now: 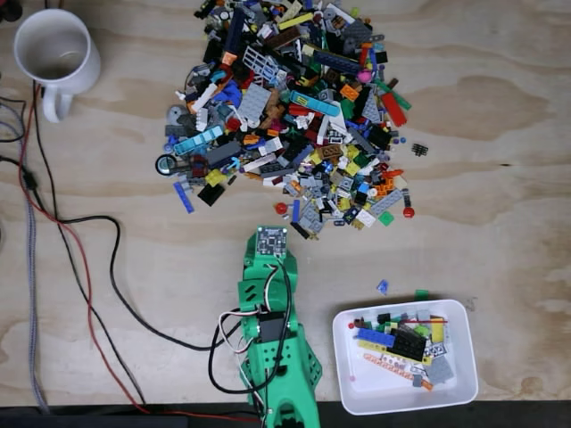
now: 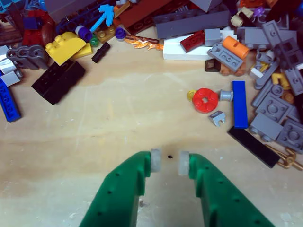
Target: Find the closest Lego and put it in the bin.
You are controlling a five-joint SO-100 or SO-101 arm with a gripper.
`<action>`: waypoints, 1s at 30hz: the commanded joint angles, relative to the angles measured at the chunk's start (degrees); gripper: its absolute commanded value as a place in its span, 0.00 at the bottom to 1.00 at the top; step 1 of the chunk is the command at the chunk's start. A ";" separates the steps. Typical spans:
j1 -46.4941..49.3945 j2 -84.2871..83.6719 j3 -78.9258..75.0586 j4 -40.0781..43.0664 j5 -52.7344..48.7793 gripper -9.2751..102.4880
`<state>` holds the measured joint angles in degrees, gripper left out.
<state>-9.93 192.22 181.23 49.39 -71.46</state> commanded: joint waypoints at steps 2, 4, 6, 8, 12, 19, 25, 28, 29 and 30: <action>-0.44 -33.66 -27.07 -3.43 -1.49 0.08; -0.53 -33.66 -26.98 -3.43 -1.67 0.08; -0.62 -33.57 -26.63 -3.60 -1.93 0.08; -0.79 -33.22 -26.46 -3.60 -1.85 0.08; -1.05 -34.80 -27.51 -2.99 -0.53 0.09; -1.76 -48.96 -37.71 0.62 12.30 0.12; -2.99 -61.26 -47.72 8.70 26.63 0.20; -8.35 -65.30 -50.89 10.63 35.16 0.21; -9.76 -66.97 -52.12 10.81 37.79 0.22; -10.72 -68.55 -53.17 10.46 39.90 0.22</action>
<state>-16.96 126.39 135.35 59.33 -39.90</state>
